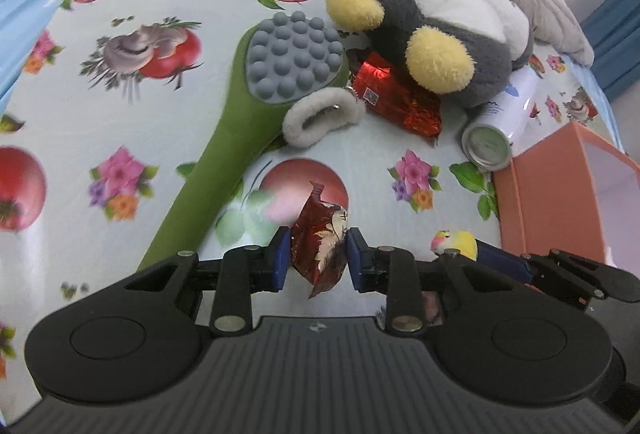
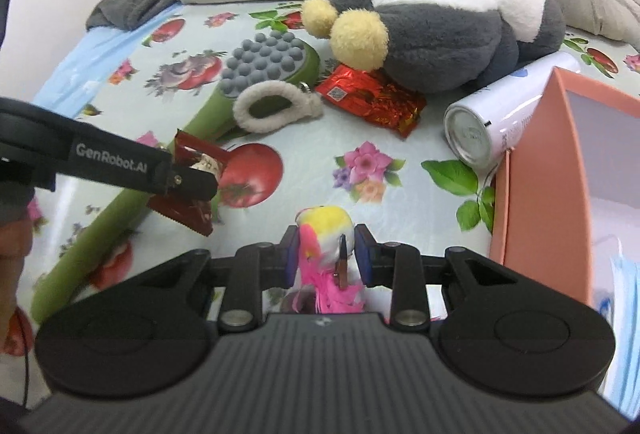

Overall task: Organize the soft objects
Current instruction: 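Grasp the brown wrapped candy with the left gripper while the right grasps the yellow-pink feather toy, then carry the brown candy and feather toy over the pink box with both grippers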

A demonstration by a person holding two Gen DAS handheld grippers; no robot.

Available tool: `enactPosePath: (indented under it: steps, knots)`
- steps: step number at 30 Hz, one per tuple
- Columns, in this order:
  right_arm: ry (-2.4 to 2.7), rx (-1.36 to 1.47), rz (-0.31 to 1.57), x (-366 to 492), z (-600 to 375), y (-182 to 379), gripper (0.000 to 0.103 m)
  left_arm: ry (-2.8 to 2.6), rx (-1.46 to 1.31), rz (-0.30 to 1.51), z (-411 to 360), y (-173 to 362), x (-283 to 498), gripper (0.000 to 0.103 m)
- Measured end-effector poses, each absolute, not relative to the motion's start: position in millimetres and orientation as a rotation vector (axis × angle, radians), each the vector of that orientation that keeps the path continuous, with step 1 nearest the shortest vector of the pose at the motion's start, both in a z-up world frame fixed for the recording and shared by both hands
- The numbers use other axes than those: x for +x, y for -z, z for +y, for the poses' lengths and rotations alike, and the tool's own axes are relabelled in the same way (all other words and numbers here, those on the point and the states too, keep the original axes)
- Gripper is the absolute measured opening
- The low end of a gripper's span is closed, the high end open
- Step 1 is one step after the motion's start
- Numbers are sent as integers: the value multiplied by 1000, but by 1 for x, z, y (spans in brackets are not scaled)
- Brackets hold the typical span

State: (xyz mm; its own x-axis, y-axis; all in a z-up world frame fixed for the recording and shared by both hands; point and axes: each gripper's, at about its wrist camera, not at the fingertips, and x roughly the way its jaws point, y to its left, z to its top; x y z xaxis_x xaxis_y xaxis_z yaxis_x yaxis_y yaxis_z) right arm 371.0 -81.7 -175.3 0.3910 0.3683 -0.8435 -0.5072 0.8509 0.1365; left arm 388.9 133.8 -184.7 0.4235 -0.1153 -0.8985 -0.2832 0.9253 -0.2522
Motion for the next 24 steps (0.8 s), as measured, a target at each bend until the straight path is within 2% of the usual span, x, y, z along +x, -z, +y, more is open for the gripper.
enactPosePath:
  steps: [24]
  knots:
    - [-560,-75,870,242,-125,68,32,-72,-362,1077,101,81,250,34]
